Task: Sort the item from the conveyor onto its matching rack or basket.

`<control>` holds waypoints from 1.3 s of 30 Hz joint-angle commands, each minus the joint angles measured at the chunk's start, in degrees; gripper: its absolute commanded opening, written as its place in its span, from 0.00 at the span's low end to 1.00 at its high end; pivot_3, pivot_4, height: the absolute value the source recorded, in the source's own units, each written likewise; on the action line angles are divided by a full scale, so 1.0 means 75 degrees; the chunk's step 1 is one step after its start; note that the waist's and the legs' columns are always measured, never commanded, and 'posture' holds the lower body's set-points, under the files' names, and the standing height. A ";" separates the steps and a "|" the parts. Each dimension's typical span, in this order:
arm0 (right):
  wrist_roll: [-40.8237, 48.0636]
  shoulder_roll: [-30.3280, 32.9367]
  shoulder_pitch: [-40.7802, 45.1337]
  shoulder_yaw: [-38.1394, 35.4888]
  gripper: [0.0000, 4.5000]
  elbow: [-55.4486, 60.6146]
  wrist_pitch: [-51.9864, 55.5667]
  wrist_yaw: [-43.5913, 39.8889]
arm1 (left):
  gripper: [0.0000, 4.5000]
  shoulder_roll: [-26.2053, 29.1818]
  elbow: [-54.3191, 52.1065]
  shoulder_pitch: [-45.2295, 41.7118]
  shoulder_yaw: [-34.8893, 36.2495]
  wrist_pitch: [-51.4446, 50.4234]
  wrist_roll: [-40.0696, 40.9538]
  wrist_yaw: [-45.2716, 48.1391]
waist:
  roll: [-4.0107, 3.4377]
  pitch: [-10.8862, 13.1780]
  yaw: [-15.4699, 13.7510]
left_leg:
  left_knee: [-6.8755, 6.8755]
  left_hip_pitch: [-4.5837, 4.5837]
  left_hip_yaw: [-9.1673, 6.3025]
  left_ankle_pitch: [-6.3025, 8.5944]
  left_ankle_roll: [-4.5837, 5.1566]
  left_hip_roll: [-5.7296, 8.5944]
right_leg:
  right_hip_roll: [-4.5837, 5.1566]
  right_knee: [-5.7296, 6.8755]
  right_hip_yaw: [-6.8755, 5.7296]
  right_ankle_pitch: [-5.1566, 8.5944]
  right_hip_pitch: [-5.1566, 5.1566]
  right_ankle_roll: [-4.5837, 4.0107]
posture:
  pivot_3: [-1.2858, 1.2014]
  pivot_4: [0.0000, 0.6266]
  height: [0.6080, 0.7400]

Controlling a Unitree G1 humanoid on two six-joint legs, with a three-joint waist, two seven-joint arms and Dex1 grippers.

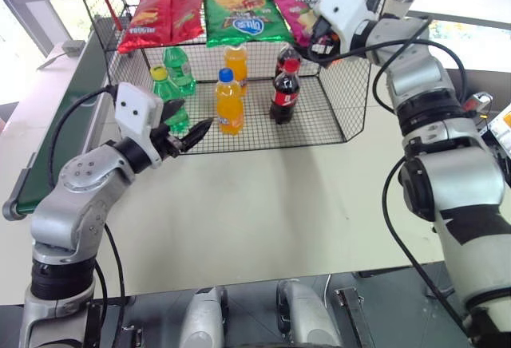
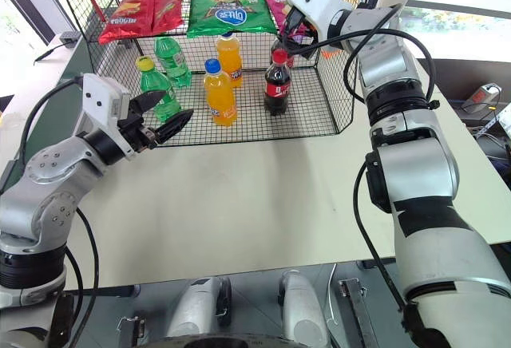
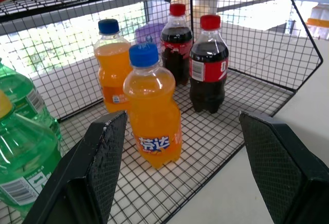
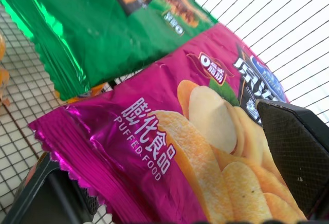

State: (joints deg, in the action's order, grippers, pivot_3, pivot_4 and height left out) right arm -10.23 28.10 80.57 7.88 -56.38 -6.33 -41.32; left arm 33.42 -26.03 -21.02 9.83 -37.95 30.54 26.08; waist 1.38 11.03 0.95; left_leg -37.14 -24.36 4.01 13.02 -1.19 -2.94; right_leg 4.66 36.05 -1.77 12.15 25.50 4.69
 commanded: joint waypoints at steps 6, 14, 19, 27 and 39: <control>0.1109 0.0581 -0.0960 -0.0813 0.98 0.3038 0.0015 -0.0637 | 0.80 -0.0096 -0.0134 -0.0202 0.0338 0.0137 0.0353 0.0069 | 0.0000 0.0000 -0.0025 | 0.0000 0.0000 -0.0002 0.0000 0.0000 0.0000 | 0.0000 -0.0001 -0.0001 0.0000 -0.0002 0.0001 | 0.52 0.24 1.00; 0.1333 0.0791 -0.1872 -0.0971 0.98 0.3886 0.0303 -0.0586 | 0.80 0.0117 0.0150 -0.0338 0.0216 0.0133 0.0291 0.0331 | 0.0000 0.0000 -0.0019 | -0.0003 0.0005 -0.0001 0.0000 0.0000 0.0000 | 0.0000 0.0003 -0.0002 0.0000 -0.0005 0.0001 | 0.52 0.24 1.00; 0.1892 0.0638 -0.2175 -0.1329 0.98 0.3977 0.0567 -0.0589 | 0.80 0.0225 0.0193 -0.0331 0.0222 0.0085 0.0260 0.0406 | 0.0000 0.0000 -0.0021 | -0.0001 0.0005 -0.0002 0.0000 0.0000 0.0000 | 0.0000 0.0002 -0.0002 0.0000 -0.0004 0.0001 | 0.52 0.24 1.00; 0.2755 0.0558 -0.2579 -0.1553 0.98 0.4981 0.1072 -0.0970 | 0.80 0.0281 -0.0121 -0.0185 0.0480 -0.0101 0.0544 0.0343 | 0.0000 0.0000 -0.0023 | 0.0000 0.0004 -0.0003 0.0000 0.0000 0.0000 | 0.0000 0.0001 -0.0003 0.0000 -0.0004 0.0001 | 0.52 0.24 1.00; 0.6140 0.1294 -0.5900 -0.3282 0.98 0.9732 0.5877 -0.0320 | 0.80 0.0552 -0.1394 0.1796 0.1887 -0.1018 0.1765 0.0157 | 0.0003 -0.0002 -0.0045 | -0.0002 0.0010 -0.0012 0.0001 0.0000 -0.0002 | 0.0001 0.0002 -0.0006 0.0013 -0.0012 -0.0023 | 0.52 0.24 1.00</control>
State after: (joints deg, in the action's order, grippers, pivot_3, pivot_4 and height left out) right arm 31.59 37.16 38.39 -14.89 11.27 33.28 -44.69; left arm 37.24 -34.31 -8.52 21.08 -45.22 41.97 27.82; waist 1.40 11.01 0.62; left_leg -37.15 -24.26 3.89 13.03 -1.19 -2.96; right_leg 4.67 36.06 -1.82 12.26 25.37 4.49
